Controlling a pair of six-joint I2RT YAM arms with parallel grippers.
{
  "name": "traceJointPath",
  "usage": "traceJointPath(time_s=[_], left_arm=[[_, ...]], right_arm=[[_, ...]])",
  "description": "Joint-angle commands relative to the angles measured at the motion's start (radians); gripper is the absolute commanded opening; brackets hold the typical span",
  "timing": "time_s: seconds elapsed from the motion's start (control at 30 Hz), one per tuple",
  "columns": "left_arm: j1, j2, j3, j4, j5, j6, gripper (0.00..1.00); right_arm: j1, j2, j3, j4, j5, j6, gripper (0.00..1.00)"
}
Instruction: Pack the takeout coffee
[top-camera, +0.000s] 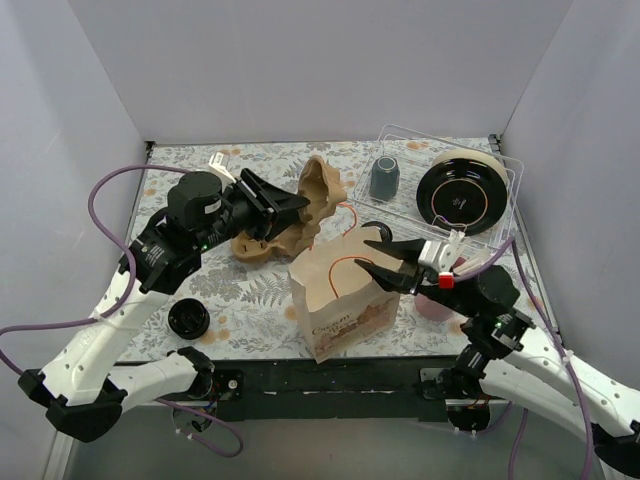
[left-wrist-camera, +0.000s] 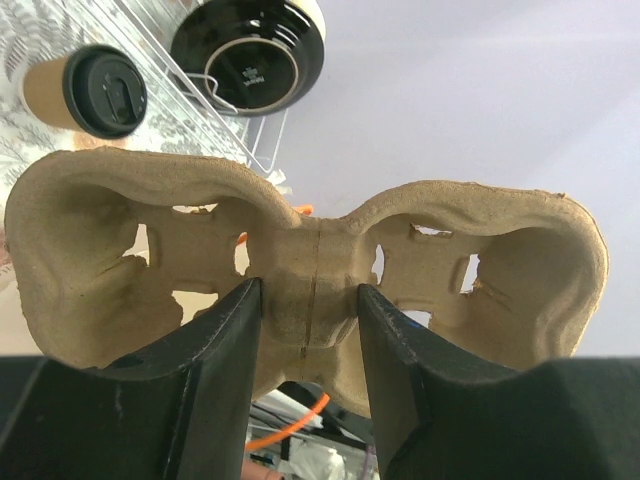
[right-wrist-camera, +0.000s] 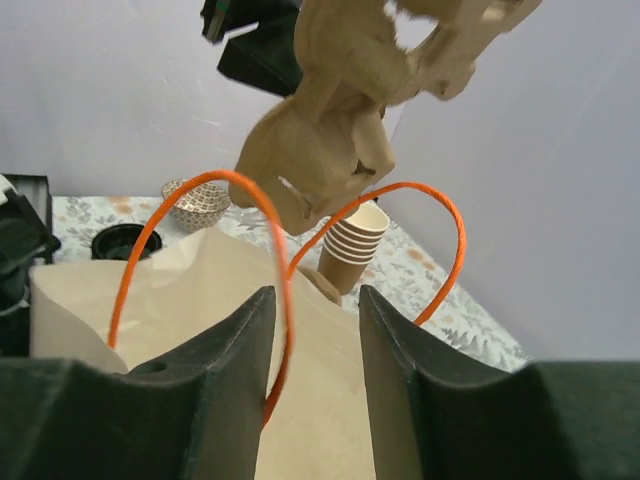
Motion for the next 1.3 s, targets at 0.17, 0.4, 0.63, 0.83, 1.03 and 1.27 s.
traceJointPath(time_s=[0.17, 0.4, 0.63, 0.83, 1.03, 1.27], left_arm=[[-0.004, 0.031, 0.089, -0.002, -0.172, 0.219, 0.19], [-0.004, -0.012, 0.063, -0.004, -0.216, 0.299, 0.21], [-0.004, -0.075, 0.037, -0.025, -0.206, 0.350, 0.21], [-0.004, -0.130, -0.003, -0.027, -0.183, 0.370, 0.21], [-0.004, -0.147, -0.026, -0.016, -0.130, 0.365, 0.21], [-0.004, -0.169, -0.029, -0.002, -0.119, 0.376, 0.21]], right_arm=[[0.004, -0.019, 0.342, -0.601, 0.209, 0.230, 0.52], [0.004, 0.088, 0.541, -0.812, 0.496, 0.324, 0.53], [0.003, 0.297, 0.794, -1.184, 0.533, 0.371, 0.57], [-0.011, 0.404, 0.899, -1.369, 0.498, 0.359, 0.63], [-0.031, 0.493, 0.873, -1.383, 0.435, 0.350, 0.63], [-0.137, 0.541, 0.830, -1.298, 0.355, 0.337, 0.45]])
